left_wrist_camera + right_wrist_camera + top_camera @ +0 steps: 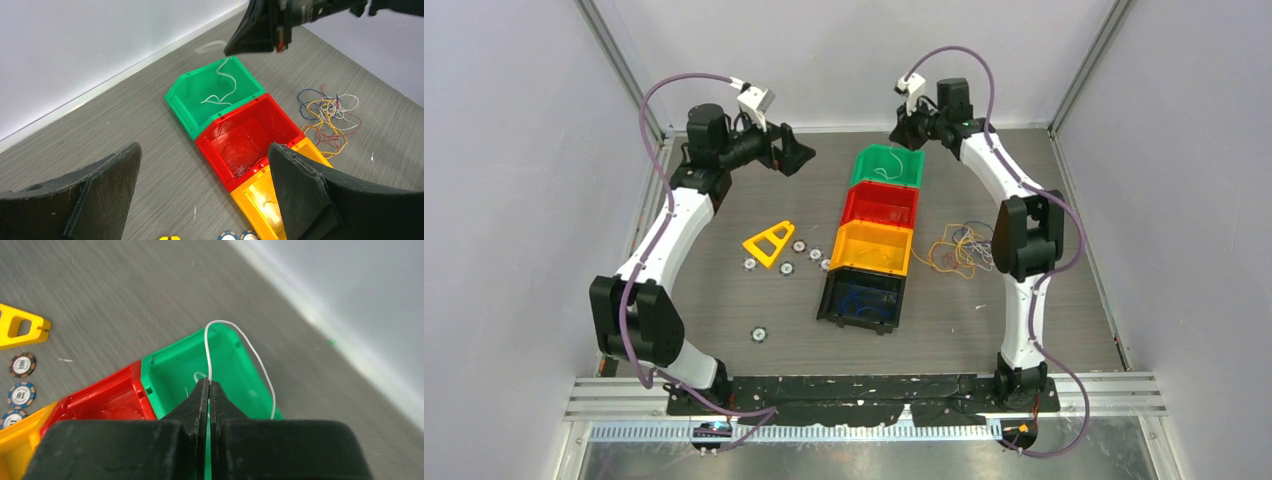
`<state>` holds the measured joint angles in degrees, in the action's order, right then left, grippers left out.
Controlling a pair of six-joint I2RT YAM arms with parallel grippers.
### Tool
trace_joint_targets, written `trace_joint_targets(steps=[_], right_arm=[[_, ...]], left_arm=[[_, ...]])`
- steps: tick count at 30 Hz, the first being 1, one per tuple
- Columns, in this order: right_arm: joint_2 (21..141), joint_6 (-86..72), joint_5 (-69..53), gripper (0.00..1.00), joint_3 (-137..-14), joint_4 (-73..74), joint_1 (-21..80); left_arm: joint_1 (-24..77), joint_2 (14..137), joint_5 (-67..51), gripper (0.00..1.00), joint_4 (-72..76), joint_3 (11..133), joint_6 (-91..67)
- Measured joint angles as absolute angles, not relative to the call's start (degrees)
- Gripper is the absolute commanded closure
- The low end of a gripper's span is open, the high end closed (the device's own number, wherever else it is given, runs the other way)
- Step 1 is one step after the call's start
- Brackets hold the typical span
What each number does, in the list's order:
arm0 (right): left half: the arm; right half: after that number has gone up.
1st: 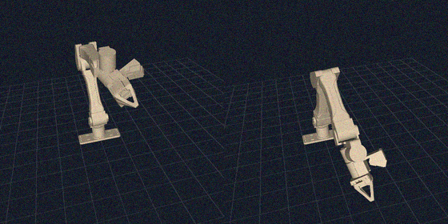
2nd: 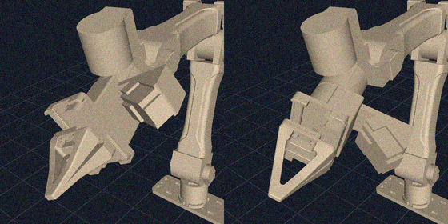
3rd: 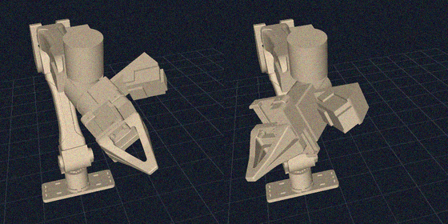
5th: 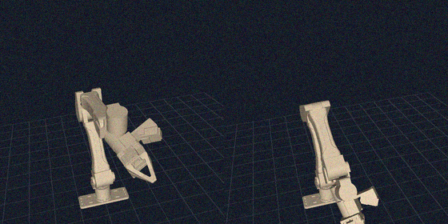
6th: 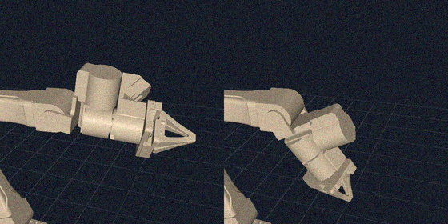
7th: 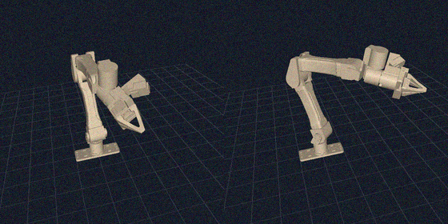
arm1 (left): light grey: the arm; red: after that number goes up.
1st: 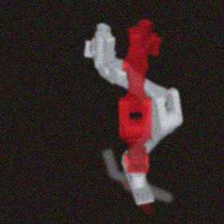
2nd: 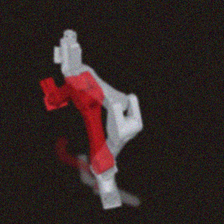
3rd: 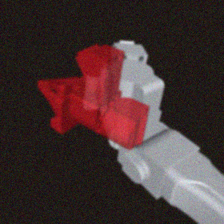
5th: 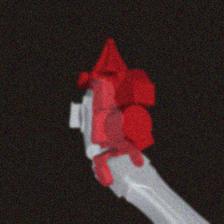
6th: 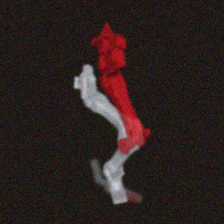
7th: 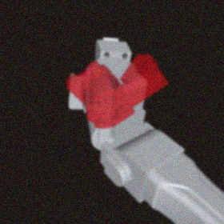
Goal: Untangle the cables
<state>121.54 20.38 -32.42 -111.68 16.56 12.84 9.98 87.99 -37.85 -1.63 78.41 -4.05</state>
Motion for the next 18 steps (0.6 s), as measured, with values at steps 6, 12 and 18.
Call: trace_joint_targets(steps=[6,12,18], right_arm=[[129.3,13.8,-34.7,0.95,-114.4,22.7,13.2],[129.8,5.5,-36.0,0.88,-112.0,22.3,13.1],[129.7,2.6,-34.5,0.53,-111.0,23.2,12.2]], left_arm=[[8.8,87.3,-37.9,0.01,-1.6,77.4,-4.1],[7.9,86.6,-38.3,0.01,-1.6,76.5,-4.0],[7.3,86.5,-39.1,0.01,-1.7,76.5,-4.0]])
